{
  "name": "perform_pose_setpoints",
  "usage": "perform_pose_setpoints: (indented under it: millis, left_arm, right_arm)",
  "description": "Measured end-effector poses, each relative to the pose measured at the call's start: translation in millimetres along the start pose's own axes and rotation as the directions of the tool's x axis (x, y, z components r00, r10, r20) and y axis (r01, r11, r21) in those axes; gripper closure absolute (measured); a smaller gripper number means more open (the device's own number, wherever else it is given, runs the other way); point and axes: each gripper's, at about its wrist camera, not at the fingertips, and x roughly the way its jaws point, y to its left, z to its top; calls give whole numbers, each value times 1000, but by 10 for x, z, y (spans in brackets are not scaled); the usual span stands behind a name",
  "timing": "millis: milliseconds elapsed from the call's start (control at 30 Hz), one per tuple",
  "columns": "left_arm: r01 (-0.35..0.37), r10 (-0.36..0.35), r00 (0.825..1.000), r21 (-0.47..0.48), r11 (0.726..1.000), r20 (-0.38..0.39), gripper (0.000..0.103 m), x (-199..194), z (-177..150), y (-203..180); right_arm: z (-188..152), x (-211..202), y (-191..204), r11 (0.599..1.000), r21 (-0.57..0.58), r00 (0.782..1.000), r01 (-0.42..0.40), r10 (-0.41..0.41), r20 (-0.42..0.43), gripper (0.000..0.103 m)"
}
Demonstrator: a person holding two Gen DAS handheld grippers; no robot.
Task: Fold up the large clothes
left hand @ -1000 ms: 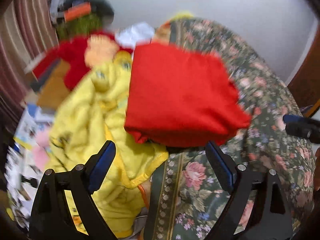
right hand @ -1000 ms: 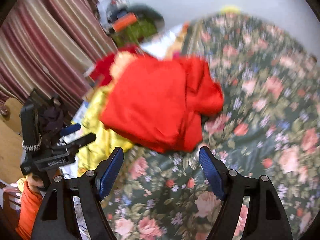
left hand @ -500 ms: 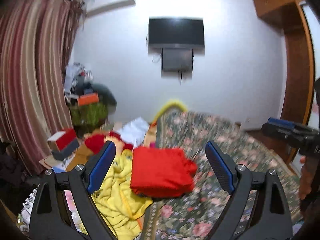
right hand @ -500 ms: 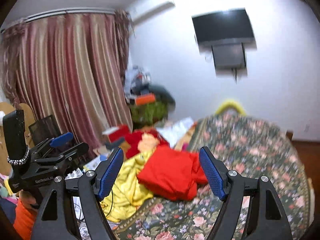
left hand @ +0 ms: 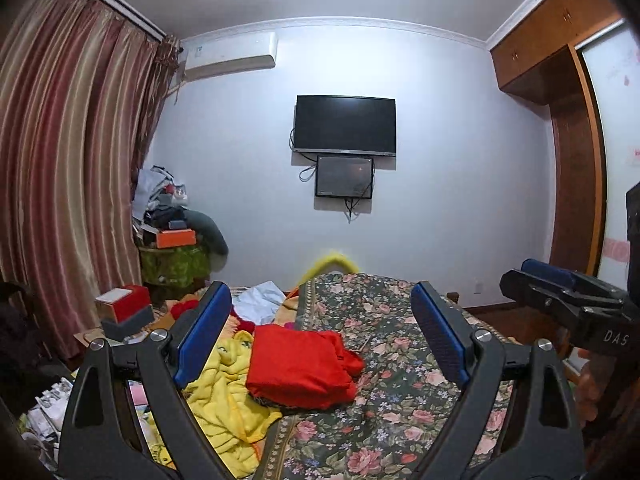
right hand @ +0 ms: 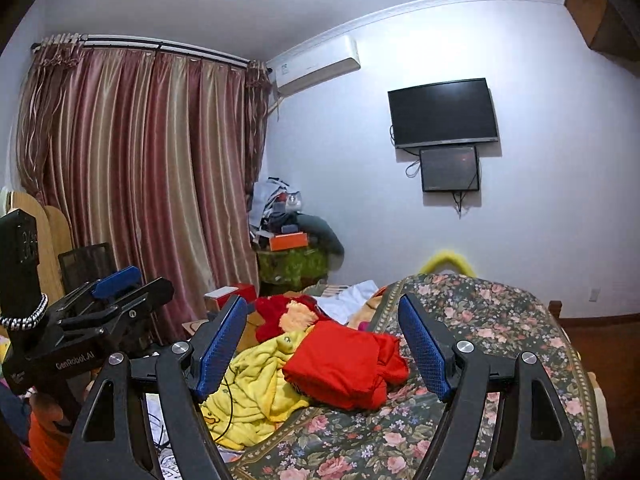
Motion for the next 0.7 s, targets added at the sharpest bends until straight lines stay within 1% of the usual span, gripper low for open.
perform_pose_setpoints:
  millis: [233,500,533,600,700]
  left_arm:
    - [11,-11,1000,-1,1000,-9,10,-33,-48,-54]
    - [7,-7,1000,0,1000,-10,2,-27,-71,-98]
    - [5,-5,1000,2,1000,-11,1,-23,-75,-108]
    - [-4,4,1000,6,1000,-13,0,-9,-84,-119]
    - [-2,2,1000,11,1000,-19,0,11,-94,-140]
  right_arm:
    - [-61,-63,-31,1000,12,1000,18,-18,-11,27]
    - [-78,-46,-26,999,13,999,34,-34,-18,26]
    - [-83,-42,-24,999,13,999,37,-37,-19,25]
    - [-90,-37,-21,998,10,998,56,-56,-15,14]
    - [-95,-62,-16,996,7,996,86,-86,6,5]
